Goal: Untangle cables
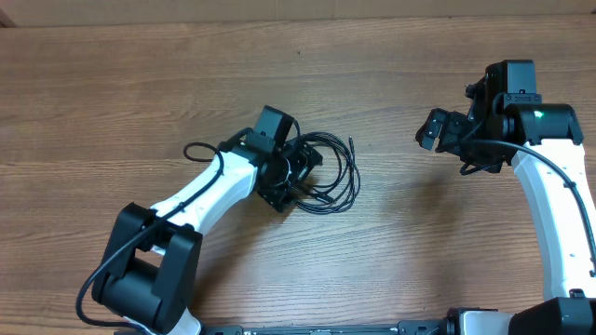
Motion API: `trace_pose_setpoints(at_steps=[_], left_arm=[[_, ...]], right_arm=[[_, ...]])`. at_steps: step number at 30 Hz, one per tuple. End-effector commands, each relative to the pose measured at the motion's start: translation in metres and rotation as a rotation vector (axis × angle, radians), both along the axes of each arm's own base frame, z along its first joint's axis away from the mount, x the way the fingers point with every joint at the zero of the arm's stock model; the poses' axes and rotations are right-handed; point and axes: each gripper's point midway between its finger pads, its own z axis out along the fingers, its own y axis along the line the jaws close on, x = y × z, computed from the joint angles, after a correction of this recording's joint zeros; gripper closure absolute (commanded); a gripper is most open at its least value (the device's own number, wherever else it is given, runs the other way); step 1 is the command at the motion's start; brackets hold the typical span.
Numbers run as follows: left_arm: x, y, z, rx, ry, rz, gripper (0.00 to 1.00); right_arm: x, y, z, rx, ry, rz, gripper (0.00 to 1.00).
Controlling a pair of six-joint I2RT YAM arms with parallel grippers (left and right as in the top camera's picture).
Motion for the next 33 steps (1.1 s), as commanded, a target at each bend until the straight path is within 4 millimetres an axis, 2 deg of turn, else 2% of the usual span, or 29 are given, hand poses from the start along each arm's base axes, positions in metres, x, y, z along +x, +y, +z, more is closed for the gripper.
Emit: trace_pose_setpoints(at_steps=[1,4,7,15,22,30,33], left_arm=[[0.022,0.022,0.046,0.104,-0.155,0.025,0.0],[0.026,0.03,0.063,0.142,-0.206,0.029,0.0],[0.027,0.033,0.068,0.154,-0.224,0.039,0.0],[0.023,0.031,0.057,0.172,-0.198,0.026,0.0],[0.013,0.032,0.049,0.191,-0.135,0.062,0.0],[0.011,0.023,0.049,0.201,-0.138,0.113,0.0],[0.015,0.013,0.046,0.192,-0.159,0.102,0.0]], right_arm=[[0.001,0.001,0.004,0.006,-0.02,-0.001,0.0],[0.003,0.003,0.005,0.012,-0.028,0.002,0.0],[0.003,0.004,0.006,0.019,-0.029,0.005,0.0],[0.003,0.004,0.006,0.019,-0.029,0.004,0.0],[0.003,0.004,0.006,0.019,-0.029,0.004,0.0],[0.003,0.004,0.006,0.02,-0.029,0.005,0.0],[0.002,0.004,0.005,0.02,-0.028,0.005,0.0]])
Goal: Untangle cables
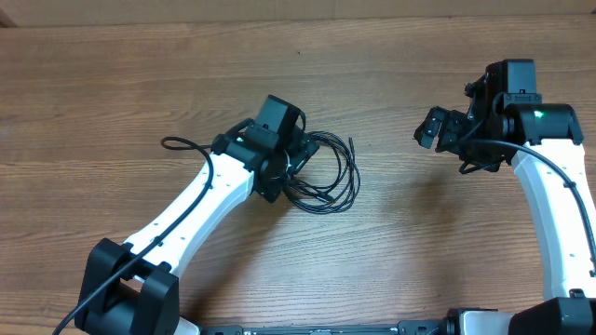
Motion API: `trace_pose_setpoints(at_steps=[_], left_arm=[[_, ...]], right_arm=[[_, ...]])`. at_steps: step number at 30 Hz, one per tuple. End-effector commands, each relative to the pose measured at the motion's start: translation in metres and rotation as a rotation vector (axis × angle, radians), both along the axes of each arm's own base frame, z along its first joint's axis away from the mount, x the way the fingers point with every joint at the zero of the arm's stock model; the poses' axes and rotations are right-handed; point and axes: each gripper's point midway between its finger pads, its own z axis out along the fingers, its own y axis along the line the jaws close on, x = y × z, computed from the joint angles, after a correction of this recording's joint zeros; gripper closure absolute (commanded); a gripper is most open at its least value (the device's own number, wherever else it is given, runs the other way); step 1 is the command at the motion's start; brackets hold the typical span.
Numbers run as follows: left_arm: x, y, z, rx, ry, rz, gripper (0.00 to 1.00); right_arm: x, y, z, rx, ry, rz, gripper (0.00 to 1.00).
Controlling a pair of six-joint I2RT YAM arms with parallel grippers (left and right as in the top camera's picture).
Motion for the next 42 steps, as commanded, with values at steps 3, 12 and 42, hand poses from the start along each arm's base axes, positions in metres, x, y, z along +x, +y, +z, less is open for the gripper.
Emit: trace_pose_setpoints(at_steps=[3,12,42], left_arm=[[0.007,-0.007,-0.015,0.014,0.008,0.048,0.0],[0.014,-0.012,-0.038,0.022,0.032,0.049,0.0],[0.027,-0.009,-0.038,0.047,-0.025,0.059,0.39]], right_arm=[[0.0,0.001,0.004,0.003,-0.016,-0.002,0.0],[-0.001,0.001,0.004,0.003,-0.013,-0.002,0.0],[-0.001,0.002,0.004,0.007,-0.012,0.0,0.0]])
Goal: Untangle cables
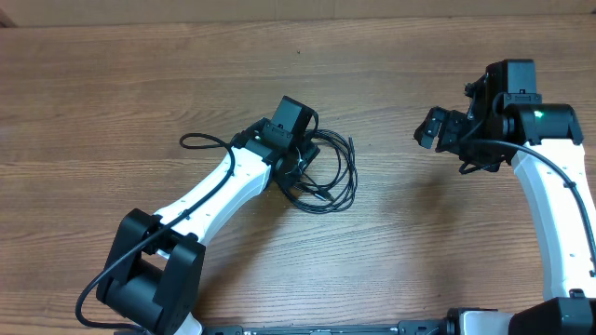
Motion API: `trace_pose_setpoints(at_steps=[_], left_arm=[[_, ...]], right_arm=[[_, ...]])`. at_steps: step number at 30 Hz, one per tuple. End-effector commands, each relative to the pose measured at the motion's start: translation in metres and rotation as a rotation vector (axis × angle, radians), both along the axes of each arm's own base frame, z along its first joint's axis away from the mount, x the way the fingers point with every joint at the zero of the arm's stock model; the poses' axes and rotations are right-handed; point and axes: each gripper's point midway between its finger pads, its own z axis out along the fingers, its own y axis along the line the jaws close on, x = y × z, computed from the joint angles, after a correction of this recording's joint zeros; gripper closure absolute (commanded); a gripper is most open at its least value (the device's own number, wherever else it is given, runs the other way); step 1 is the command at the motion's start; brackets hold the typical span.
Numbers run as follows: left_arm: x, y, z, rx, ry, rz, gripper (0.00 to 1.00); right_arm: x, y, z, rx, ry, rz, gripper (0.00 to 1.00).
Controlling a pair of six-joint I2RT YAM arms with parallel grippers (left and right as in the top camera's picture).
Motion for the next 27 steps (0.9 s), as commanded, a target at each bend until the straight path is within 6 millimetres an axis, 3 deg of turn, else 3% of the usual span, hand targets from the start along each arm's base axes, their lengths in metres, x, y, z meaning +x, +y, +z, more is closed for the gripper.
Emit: trace_pose_setpoints(at_steps=[1,11,27], left_arm=[[0.0,0.005,-0.006,0.04,0.01,0.009,0.38],[-0.008,0.008,-0.017,0.056,0.06,0.002,0.28],[0.003,0.014,-0.022,0.102,0.016,0.029,0.21]], right_arm=[[-0.001,0.002,0.004,0.007,-0.013,0.0,0.0],[-0.001,0.002,0.004,0.007,-0.013,0.0,0.0],[-0.001,0.002,0.004,0.007,-0.013,0.0,0.0]])
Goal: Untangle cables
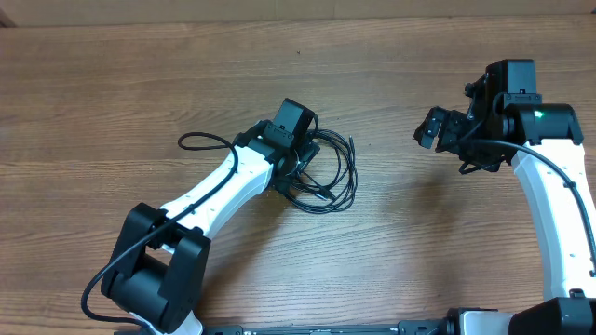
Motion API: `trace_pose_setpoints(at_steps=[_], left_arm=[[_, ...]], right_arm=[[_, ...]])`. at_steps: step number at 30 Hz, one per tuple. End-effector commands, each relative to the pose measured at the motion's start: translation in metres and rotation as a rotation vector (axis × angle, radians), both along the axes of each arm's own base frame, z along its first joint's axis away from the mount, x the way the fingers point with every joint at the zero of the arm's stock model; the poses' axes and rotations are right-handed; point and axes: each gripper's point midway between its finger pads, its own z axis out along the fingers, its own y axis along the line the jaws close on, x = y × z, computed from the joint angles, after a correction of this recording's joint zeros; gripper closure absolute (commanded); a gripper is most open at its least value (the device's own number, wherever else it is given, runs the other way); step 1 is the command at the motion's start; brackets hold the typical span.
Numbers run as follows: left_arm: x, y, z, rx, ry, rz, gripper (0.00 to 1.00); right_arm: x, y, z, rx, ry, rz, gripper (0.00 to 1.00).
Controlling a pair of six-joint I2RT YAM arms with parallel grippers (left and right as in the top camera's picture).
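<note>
A bundle of thin black cables (pixel 331 177) lies coiled in loops on the wooden table (pixel 112 93) near the middle. My left gripper (pixel 300 163) sits over the left side of the coil, and its own body hides the fingers. Whether it is open or shut on a strand cannot be told. Far from the cables, my right gripper (pixel 430 130) hangs at the right and points left. Nothing shows between its fingers, and they look slightly apart.
A black supply cable (pixel 200 141) of the left arm loops out over the table to the left of the wrist. The right arm's white link (pixel 549 214) runs down the right edge. Bare wood lies between coil and right gripper.
The left arm's base and elbow have shifted slightly. Wrist and gripper stay at the left of the coil. Cable bundle and right arm look unchanged.
The left gripper was over the coil's lower left. It then stood a little higher and further right on the coil, then higher again at the upper left. The loops have barely changed shape. The right arm has kept still throughout.
</note>
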Motion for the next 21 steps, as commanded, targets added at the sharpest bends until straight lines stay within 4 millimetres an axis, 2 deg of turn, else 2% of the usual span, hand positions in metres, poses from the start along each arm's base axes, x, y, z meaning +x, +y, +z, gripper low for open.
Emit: trace_pose_setpoints(at_steps=[1,8,15,17,21], left_arm=[[0.005,0.001,-0.007,0.024,-0.008,0.006,0.21],[0.007,-0.015,-0.006,-0.015,-0.028,-0.024,0.17],[-0.001,-0.033,-0.004,-0.028,-0.039,-0.065,0.14],[-0.001,-0.037,-0.004,-0.025,-0.048,-0.072,0.18],[-0.002,-0.036,-0.004,0.0,-0.057,-0.075,0.36]], right_arm=[[-0.001,0.002,0.004,0.007,-0.013,0.0,0.0],[-0.001,0.002,0.004,0.007,-0.013,0.0,0.0],[-0.001,0.002,0.004,0.007,-0.013,0.0,0.0],[-0.001,0.002,0.004,0.007,-0.013,0.0,0.0],[-0.001,0.002,0.004,0.007,-0.01,0.0,0.0]])
